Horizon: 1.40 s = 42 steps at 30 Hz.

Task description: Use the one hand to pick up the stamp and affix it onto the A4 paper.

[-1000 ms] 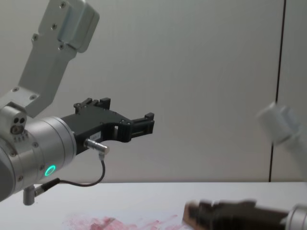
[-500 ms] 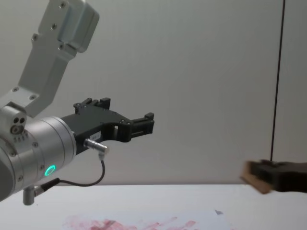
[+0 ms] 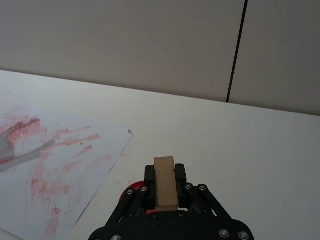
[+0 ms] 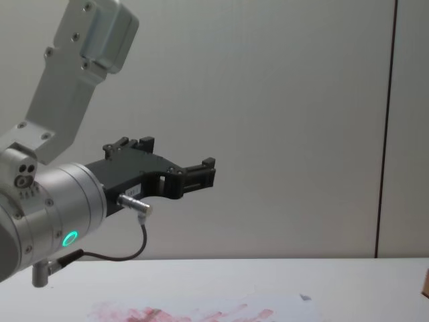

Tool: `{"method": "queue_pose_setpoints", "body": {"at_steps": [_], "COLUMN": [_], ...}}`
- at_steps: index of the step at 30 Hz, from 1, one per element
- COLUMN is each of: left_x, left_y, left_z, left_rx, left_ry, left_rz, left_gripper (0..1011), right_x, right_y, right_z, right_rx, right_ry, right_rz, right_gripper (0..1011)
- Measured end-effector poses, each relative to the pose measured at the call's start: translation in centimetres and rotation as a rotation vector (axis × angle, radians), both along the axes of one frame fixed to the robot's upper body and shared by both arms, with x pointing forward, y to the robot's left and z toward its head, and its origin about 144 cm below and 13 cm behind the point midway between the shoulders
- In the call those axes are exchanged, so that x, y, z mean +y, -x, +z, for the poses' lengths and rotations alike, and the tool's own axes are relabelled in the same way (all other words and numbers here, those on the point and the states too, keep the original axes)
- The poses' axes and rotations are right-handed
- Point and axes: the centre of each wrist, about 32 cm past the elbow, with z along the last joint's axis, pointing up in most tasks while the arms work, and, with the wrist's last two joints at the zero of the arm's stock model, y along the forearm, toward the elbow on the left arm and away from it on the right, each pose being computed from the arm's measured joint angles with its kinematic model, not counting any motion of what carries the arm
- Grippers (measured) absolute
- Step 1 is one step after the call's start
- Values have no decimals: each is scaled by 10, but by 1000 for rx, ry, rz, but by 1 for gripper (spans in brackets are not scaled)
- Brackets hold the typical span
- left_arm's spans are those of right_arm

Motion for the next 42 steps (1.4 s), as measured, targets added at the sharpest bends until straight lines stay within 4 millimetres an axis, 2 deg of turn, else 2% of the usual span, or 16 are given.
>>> {"method": "queue_pose_setpoints", "body": {"at_steps": [17,42], "left_x": [0,0], "left_y": [0,0], "left_z": [0,0], "left_rx": [0,0], "left_ry": [0,0], "left_rz": [0,0], "left_gripper": [1002,1001], "right_x": [-3,17], "right_y": [-13,-29], "right_z": [-13,-20], "right_rx": [42,66], "right_ry": [65,72], "right_rz": [10,70], "right_gripper": [216,217]}}
